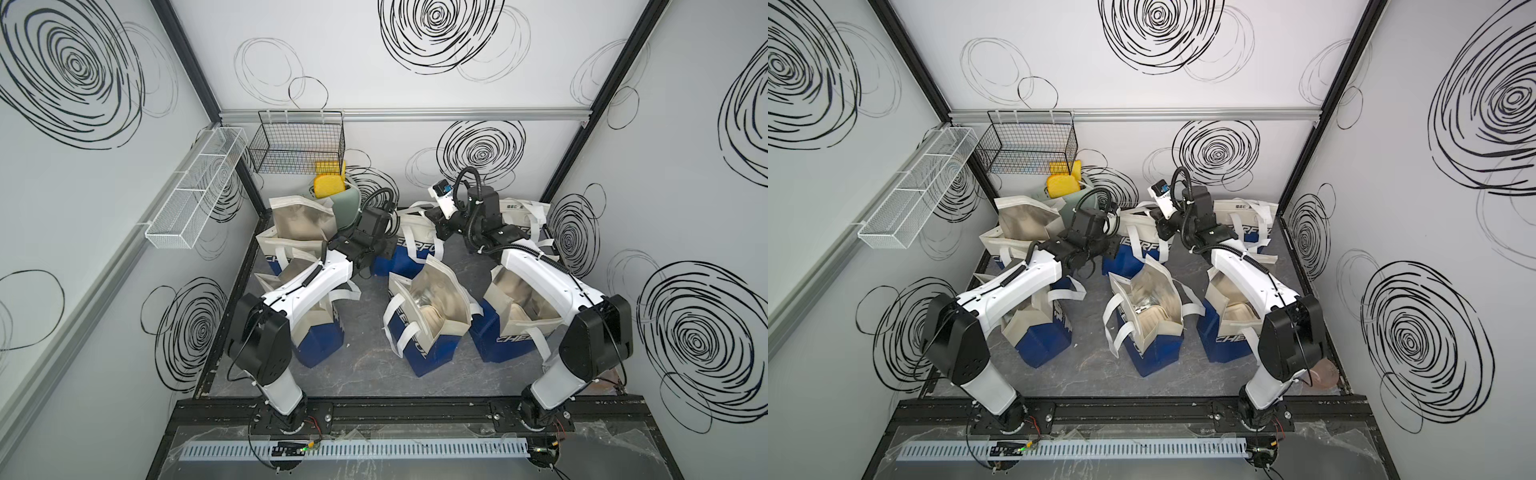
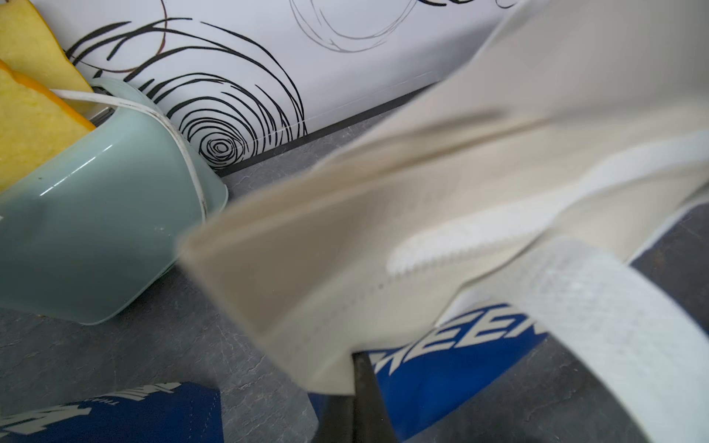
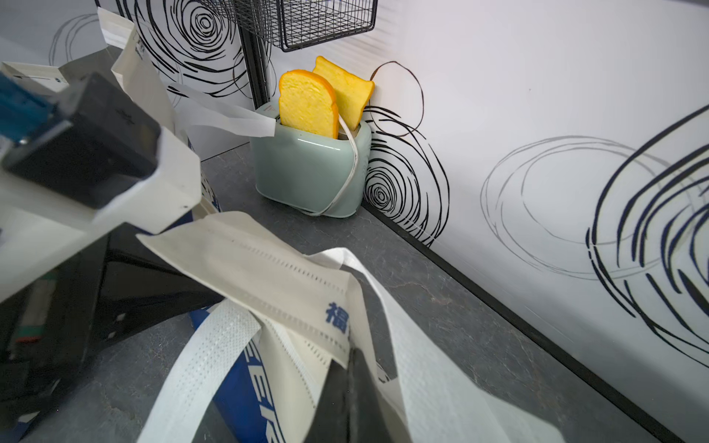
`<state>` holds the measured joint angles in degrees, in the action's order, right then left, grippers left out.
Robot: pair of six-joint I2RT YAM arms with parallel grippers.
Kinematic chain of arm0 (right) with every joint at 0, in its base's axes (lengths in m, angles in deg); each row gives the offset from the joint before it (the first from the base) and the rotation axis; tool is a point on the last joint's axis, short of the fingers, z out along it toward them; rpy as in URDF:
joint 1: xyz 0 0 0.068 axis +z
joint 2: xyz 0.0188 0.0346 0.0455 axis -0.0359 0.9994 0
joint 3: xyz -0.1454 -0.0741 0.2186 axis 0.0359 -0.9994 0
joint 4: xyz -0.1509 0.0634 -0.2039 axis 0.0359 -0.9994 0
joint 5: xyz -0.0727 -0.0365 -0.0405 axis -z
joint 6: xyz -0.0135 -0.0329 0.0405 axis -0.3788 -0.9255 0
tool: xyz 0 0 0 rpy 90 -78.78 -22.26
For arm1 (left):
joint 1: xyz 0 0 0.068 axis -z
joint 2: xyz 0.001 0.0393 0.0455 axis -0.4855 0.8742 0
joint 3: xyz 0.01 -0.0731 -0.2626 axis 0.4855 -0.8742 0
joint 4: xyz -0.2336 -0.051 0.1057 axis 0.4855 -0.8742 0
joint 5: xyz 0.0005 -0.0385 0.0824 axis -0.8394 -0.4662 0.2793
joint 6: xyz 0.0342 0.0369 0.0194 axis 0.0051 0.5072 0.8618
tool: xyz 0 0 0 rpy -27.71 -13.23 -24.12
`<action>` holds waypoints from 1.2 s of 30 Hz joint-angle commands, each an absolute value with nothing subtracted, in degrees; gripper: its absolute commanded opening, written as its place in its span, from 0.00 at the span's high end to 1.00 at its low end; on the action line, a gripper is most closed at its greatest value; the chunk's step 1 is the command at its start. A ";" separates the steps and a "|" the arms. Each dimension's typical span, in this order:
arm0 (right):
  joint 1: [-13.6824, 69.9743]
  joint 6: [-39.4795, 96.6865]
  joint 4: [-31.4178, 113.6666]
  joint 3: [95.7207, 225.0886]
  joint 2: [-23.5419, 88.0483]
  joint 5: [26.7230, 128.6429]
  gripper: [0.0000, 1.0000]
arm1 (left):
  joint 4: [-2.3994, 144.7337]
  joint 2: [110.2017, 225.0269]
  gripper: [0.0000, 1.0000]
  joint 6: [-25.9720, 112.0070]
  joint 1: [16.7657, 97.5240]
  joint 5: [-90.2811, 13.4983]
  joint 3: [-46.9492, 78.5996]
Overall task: Open the takeout bag
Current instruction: Open the takeout bag at the center of the board, then place the takeout bag at the center of the board.
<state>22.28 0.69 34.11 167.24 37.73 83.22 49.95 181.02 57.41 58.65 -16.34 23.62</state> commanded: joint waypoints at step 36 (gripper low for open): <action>22.12 6.11 41.82 169.60 32.62 72.89 0.83 | 61.00 168.92 1.00 55.26 56.97 -15.32 7.32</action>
<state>22.46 4.69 39.79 169.74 35.09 76.75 55.63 170.57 54.89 56.44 -14.61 8.78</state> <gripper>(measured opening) 0.165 0.049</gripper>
